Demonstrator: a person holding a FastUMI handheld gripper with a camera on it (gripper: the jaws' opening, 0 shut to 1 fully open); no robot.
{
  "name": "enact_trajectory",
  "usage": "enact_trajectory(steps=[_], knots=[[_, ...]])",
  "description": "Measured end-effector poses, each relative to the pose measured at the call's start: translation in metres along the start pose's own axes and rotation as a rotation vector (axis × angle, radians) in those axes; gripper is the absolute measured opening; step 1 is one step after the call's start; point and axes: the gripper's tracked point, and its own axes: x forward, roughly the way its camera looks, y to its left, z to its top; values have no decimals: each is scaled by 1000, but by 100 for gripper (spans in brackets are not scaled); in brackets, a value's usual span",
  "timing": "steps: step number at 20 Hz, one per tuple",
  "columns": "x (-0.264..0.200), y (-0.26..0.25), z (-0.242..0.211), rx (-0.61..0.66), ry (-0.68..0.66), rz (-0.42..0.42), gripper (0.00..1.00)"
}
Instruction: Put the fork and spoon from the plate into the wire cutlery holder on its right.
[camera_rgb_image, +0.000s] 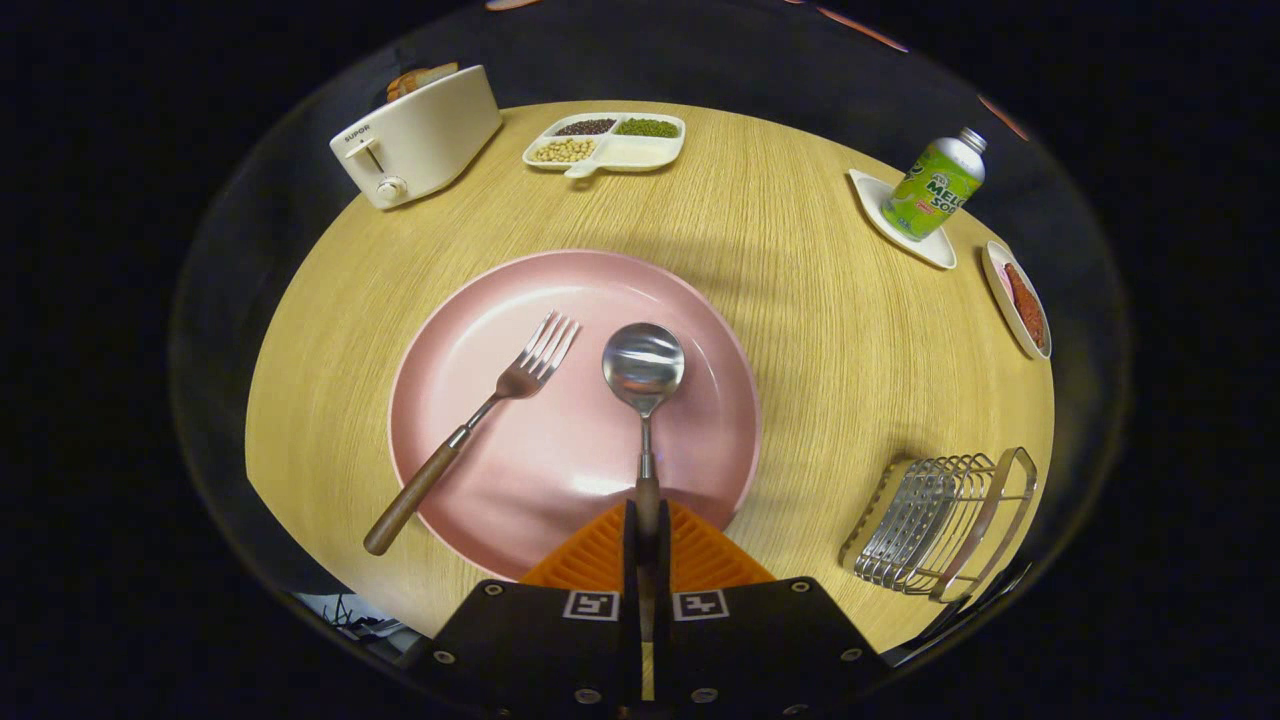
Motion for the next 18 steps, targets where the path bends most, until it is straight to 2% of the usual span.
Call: enact_trajectory(steps=[11,15,18], knots=[[-70,-23,19,116,-188,40,5],[-105,-47,21,164,-246,22,5],[-125,-78,13,208,-262,-25,5]])
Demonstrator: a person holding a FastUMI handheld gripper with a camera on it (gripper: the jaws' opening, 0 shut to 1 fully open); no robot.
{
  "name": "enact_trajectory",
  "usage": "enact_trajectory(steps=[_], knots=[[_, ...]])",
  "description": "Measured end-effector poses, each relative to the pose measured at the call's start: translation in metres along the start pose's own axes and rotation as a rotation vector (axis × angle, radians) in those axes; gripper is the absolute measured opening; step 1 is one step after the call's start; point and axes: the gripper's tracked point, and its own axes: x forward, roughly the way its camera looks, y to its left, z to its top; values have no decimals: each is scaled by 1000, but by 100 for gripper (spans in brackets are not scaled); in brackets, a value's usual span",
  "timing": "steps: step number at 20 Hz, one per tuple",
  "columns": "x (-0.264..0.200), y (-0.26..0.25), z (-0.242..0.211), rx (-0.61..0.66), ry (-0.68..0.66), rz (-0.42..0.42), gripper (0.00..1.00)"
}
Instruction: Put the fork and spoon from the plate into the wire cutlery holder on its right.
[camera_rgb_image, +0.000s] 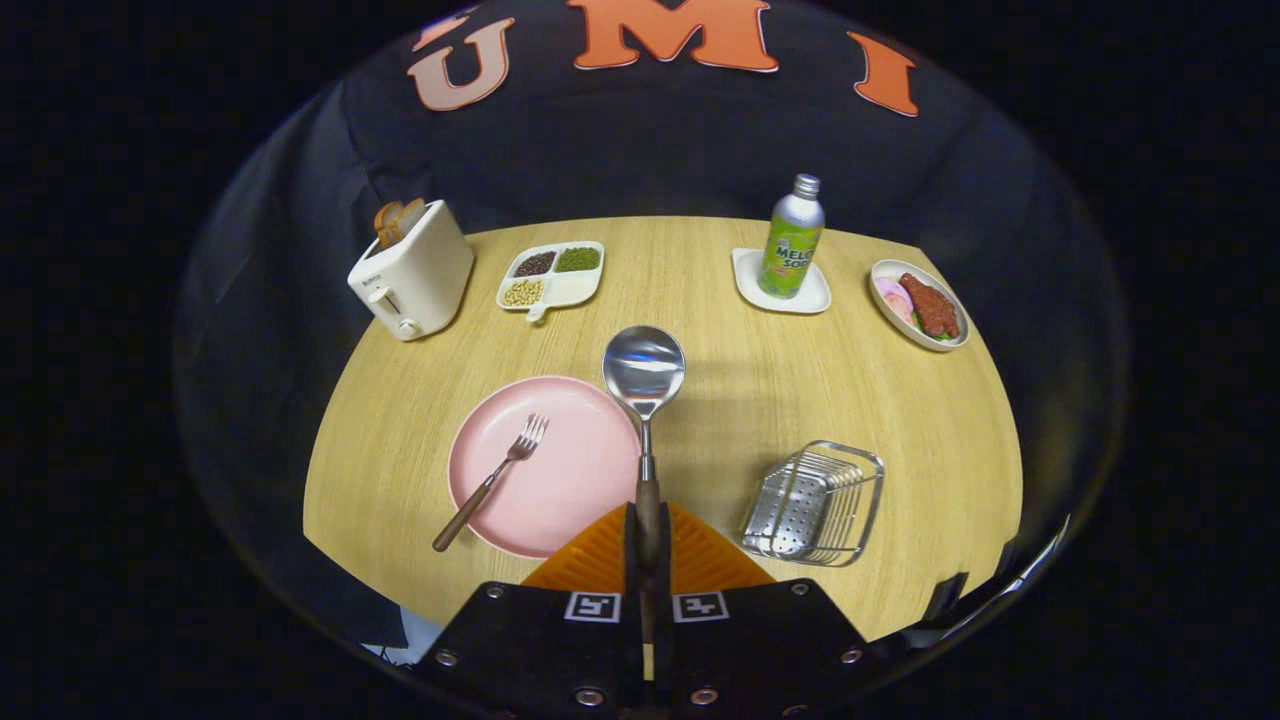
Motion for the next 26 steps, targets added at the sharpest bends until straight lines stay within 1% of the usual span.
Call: enact_trajectory(steps=[5,6,9,12,14,20,23,26], knots=[[-17,-56,-26,39,72,-97,5],[-18,-64,-32,46,91,-106,5],[-20,-76,-50,76,171,-97,5],[-18,-91,-61,55,233,-113,5],[-18,-92,-67,35,276,-99,5],[-10,-102,-74,4,391,-72,5],[-6,-108,-76,-20,458,-43,5],[2,-116,-76,-28,507,-48,5]])
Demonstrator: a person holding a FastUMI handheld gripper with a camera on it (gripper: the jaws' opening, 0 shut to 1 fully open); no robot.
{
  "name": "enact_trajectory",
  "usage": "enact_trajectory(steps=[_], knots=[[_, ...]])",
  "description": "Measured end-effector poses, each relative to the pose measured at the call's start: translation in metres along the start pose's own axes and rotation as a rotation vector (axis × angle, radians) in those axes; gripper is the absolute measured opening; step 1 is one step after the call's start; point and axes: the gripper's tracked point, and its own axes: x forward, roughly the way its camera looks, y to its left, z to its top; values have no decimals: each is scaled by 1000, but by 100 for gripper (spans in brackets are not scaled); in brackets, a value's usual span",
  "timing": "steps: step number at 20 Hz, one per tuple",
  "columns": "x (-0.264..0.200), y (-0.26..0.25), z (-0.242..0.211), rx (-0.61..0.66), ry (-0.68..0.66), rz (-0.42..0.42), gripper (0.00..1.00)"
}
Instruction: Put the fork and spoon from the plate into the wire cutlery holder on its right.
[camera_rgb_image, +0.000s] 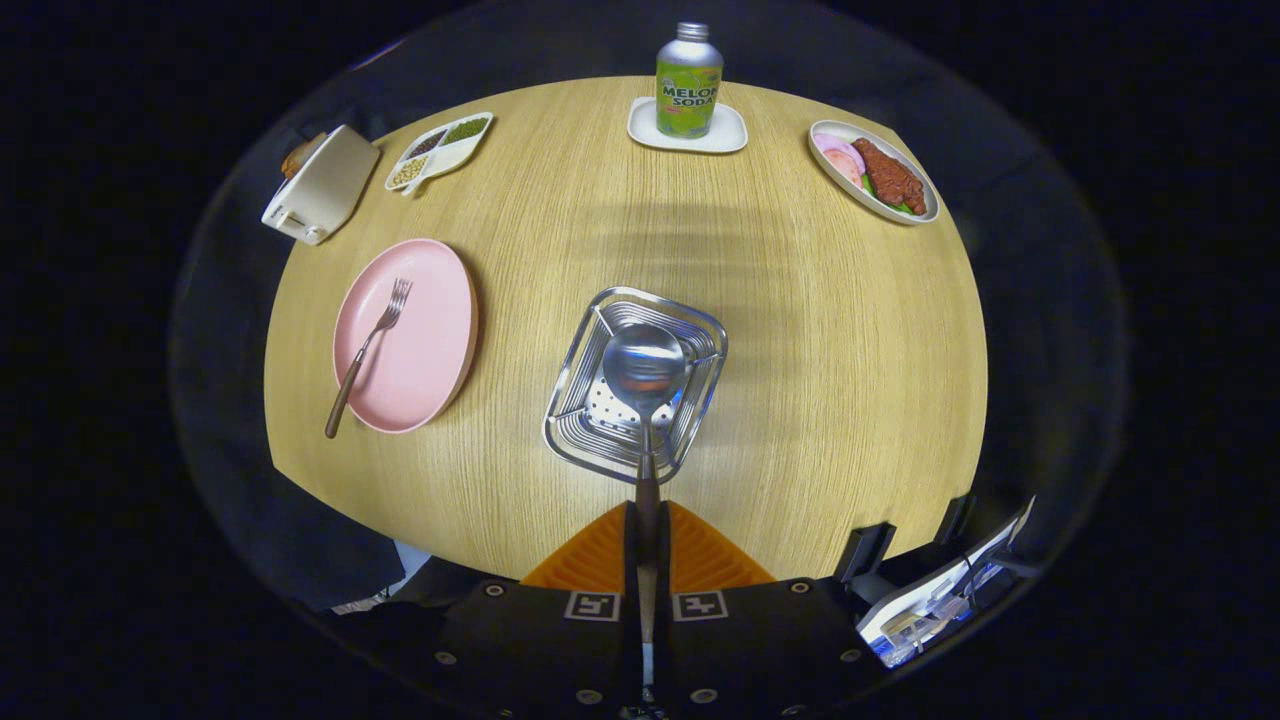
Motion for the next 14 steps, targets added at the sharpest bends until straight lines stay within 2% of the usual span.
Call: enact_trajectory(steps=[5,9,14], knots=[[7,3,8,20,36,41,6],[1,2,30,57,-49,46,12],[-15,9,54,95,-207,54,14]])
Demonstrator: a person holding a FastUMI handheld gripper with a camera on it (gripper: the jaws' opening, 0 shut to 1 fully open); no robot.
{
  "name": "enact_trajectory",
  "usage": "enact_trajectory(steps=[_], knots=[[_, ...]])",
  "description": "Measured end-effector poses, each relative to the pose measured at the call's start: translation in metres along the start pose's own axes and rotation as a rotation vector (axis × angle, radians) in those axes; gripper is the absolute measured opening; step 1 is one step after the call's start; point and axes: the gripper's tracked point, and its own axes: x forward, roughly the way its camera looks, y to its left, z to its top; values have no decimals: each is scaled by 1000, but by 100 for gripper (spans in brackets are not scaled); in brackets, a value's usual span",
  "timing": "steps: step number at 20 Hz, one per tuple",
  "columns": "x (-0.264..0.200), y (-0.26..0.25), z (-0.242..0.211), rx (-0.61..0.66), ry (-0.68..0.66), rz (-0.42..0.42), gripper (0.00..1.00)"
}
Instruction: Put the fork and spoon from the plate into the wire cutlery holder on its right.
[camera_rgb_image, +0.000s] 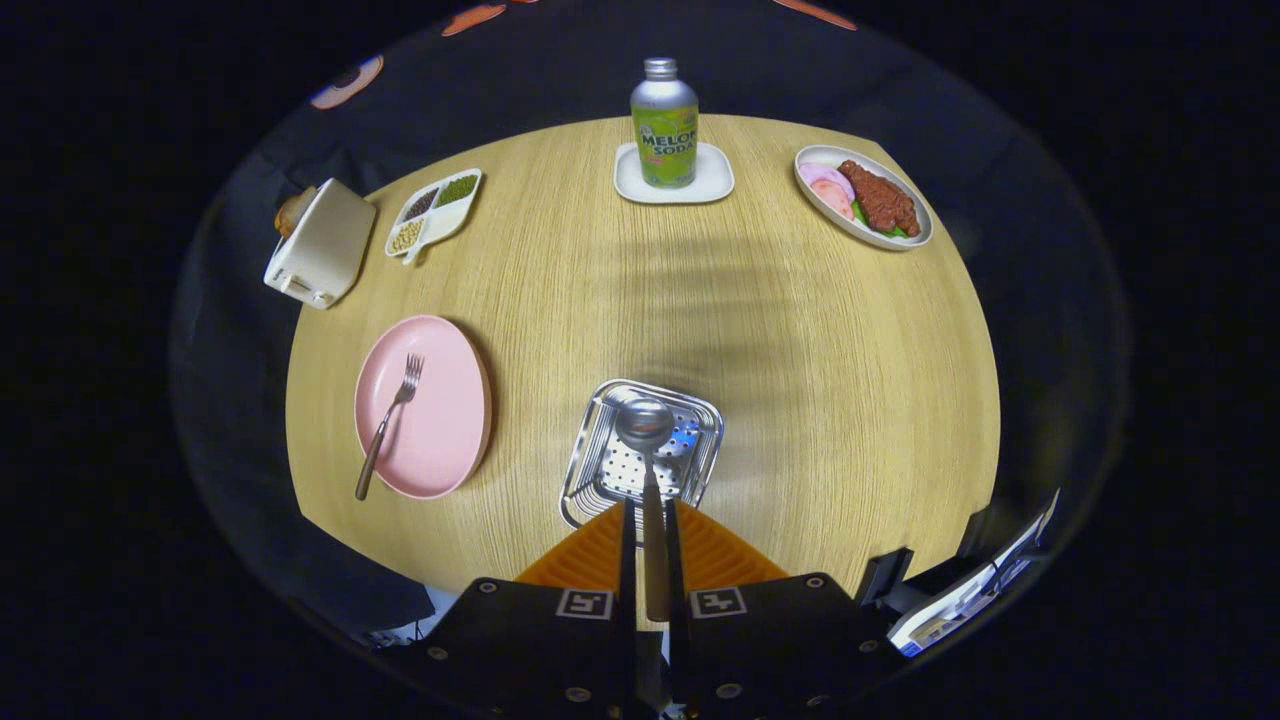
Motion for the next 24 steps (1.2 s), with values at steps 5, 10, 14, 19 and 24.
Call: enact_trajectory(steps=[5,10,14,19,24], knots=[[-20,18,34,-62,-256,-33,31],[-51,53,63,-104,-493,5,62],[-77,86,77,-126,-668,41,82],[-110,125,95,-99,-835,74,89],[-119,158,102,-102,-925,101,91]])
